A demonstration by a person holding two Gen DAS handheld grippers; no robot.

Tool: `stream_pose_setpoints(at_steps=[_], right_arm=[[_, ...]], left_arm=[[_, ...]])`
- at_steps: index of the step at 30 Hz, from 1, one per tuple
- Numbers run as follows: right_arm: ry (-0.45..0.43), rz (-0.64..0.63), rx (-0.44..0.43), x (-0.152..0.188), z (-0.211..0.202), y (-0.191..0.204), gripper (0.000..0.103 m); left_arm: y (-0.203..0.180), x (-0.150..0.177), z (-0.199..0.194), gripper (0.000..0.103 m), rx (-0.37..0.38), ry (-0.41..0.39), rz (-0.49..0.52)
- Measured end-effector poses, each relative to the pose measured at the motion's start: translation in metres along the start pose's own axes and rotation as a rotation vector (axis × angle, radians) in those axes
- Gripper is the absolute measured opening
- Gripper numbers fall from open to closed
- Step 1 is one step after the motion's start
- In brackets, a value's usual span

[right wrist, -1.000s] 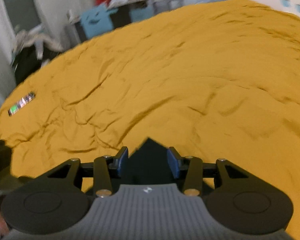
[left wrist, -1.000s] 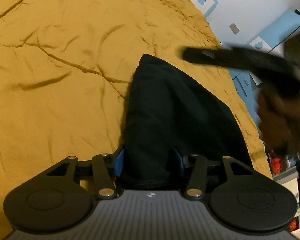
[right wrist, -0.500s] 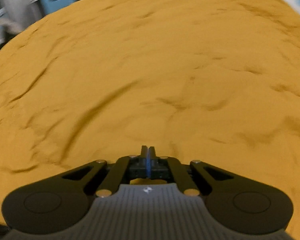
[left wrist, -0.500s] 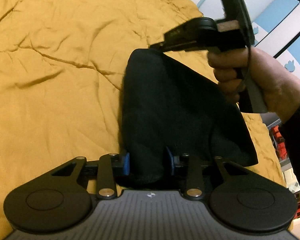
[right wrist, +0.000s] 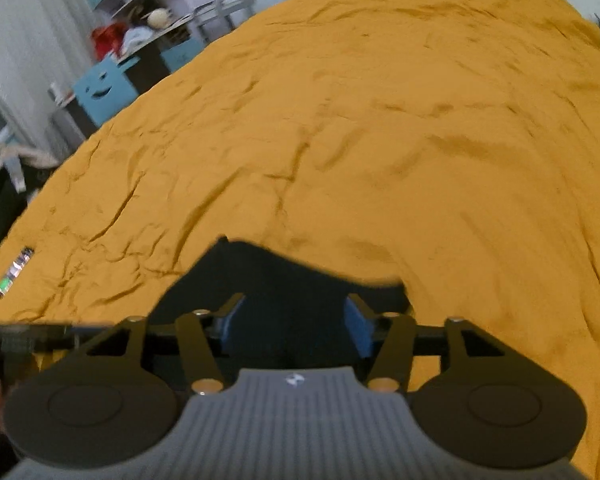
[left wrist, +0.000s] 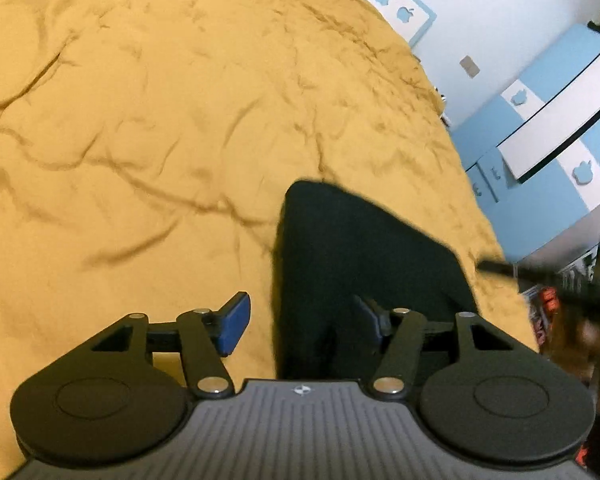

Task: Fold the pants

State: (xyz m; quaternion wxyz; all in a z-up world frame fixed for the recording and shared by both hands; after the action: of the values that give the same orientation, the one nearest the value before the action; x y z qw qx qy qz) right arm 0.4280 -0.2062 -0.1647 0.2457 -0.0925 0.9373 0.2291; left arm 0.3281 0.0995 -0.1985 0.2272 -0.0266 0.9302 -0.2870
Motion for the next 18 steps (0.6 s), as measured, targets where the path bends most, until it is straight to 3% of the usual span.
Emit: stream_pose_setpoints(at_steps=[3,6,9,12,15,16,17,18], right_arm=[[0.001,0.082,-0.020,0.029,-0.015,-0.019,0.054],[-0.015,0.095,-0.004,0.047,-0.018,-0.027,0.054],[-0.064,0.114,-0.015,0.039,-0.011,-0.034,0.055],[-0.127,0.109,-0.015,0.019,0.004,-0.038,0.064],[-0.142,0.132,-0.018,0.001,0.023,-0.046,0.064],[-0.124,0.147,-0.029,-0.002,0.031,-0.049,0.057],[-0.080,0.154,-0.042,-0.003,0.042,-0.050,0.006],[-0.027,0.143,-0.041,-0.003,0.050,-0.050,0.005]], left_arm=[[-0.007,-0.014,0.005,0.075,0.023,0.019,0.013],[-0.016,-0.019,0.018,0.075,-0.015,0.038,0.047],[-0.022,-0.014,0.032,0.074,-0.046,0.071,0.080],[-0.026,-0.001,0.040,0.074,-0.058,0.103,0.100],[-0.028,0.014,0.044,0.074,-0.083,0.123,0.129],[-0.029,0.017,0.046,0.074,-0.088,0.133,0.136],[-0.029,0.020,0.047,0.069,-0.091,0.140,0.147],[-0.029,0.023,0.048,0.065,-0.090,0.142,0.155]])
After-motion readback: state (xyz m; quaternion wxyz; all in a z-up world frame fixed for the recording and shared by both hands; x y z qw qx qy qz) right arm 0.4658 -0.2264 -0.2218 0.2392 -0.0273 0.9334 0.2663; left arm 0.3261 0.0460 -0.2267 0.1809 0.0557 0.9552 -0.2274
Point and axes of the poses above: each gripper's, at about its wrist camera, not at the fingertips, and z roughly the way its jaws point, y to its left, x to its underside, the point moved 5 cm from there along z, roughly the way its jaws point, and after that the axes turned 8 degrees about y, right-handed, at the moved point
